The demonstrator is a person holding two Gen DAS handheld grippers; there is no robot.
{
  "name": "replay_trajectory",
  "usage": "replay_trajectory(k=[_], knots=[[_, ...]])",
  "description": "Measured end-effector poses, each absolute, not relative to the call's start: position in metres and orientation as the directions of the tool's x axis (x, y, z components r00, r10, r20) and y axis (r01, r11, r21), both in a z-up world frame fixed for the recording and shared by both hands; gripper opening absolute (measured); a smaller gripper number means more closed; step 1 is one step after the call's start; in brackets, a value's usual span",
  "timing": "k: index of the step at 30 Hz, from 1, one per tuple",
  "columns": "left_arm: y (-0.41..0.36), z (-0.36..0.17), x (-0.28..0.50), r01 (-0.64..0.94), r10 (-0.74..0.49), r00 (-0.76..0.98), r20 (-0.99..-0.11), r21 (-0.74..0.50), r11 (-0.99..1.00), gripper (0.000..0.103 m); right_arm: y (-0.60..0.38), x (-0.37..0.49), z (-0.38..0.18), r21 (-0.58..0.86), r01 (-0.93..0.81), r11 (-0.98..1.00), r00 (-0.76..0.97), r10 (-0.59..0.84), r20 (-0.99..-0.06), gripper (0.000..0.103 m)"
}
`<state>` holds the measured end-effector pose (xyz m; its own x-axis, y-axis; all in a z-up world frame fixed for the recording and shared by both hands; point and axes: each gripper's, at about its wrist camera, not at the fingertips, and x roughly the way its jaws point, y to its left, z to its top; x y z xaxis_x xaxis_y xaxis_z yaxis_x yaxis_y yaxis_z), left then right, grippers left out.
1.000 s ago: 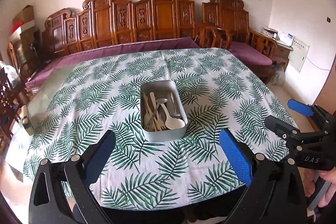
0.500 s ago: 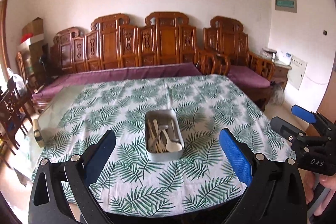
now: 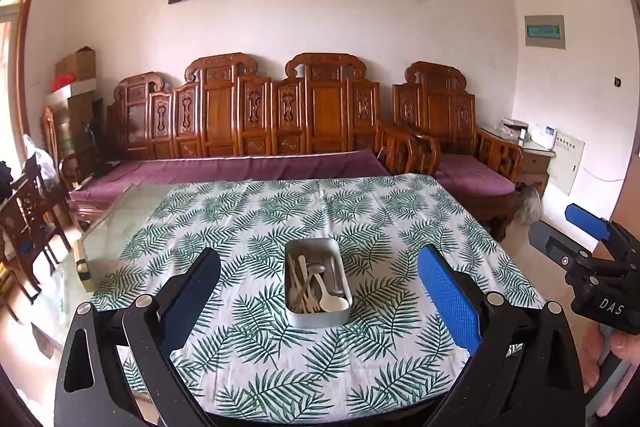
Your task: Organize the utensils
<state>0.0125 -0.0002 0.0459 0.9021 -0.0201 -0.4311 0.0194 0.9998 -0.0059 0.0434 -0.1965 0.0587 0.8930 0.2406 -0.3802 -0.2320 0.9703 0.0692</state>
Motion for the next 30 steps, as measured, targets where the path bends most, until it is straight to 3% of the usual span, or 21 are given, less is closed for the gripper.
replay_trajectory(k=[30], knots=[[0.0023,0.0419,0.0112,0.015,-0.022,0.902,-0.431,-0.019,1.000,0.095,-0.1922,0.0457,0.0529,0.071,-0.226,0.972,0.888,0.235,-0.396,0.100]])
